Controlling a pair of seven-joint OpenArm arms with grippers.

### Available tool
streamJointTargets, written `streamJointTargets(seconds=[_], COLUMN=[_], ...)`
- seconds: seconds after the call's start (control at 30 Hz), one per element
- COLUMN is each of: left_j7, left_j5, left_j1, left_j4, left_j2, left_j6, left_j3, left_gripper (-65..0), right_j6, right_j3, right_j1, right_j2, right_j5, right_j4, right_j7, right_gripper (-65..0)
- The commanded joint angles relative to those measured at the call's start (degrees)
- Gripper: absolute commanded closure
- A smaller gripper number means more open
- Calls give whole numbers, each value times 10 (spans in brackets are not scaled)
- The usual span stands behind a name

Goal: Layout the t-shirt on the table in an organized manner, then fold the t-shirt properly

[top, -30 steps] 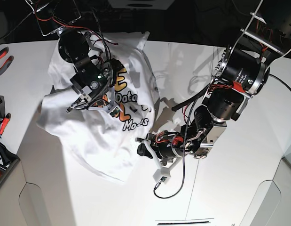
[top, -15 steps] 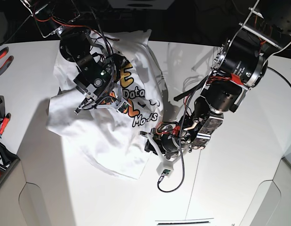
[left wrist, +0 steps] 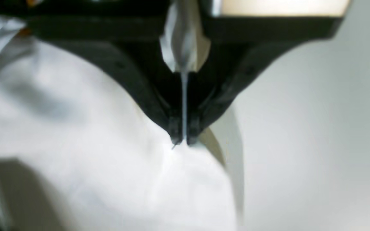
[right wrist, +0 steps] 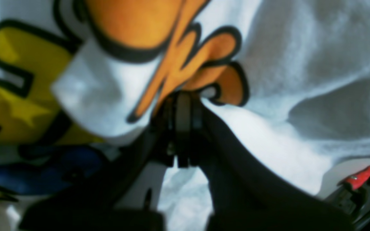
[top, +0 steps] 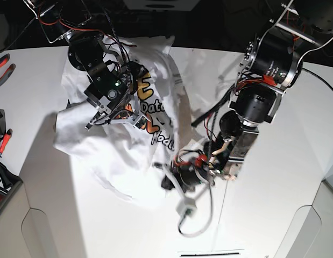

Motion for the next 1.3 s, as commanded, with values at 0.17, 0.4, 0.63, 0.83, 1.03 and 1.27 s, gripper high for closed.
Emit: streamJointTargets(seconds=[0.17,0.4,0.63,0.83,1.03,1.27], left_j7=[90,145,118,70,91,203], left_j5=[-51,-96,-33,22,-11,-183], left_j1=[3,69,110,110,103,101], left_j4=[154,230,230,230,255,365], left_j2=[-11,-11,-5,1,5,3], left_j6=[-75,-121,-121,-99,-84,-151], left_j3=[-23,41,169,191,184,63], left_gripper=[0,0,0,-180,-220,-220], right_j6=[56,56,56,56,55,53], right_j3=[-13,-13,-13,-12,-12,-12], right_j1=[-31,-30,-30,-30,-31,-35], right_j2=[-2,-2,-2,-2,0,8], right_j5=[116,116,116,116,116,127], right_j4=[-25,-25,-25,-25,-6,144], right_j7=[-17,-17,-17,-15,-15,2], right_gripper=[0,0,0,0,0,0])
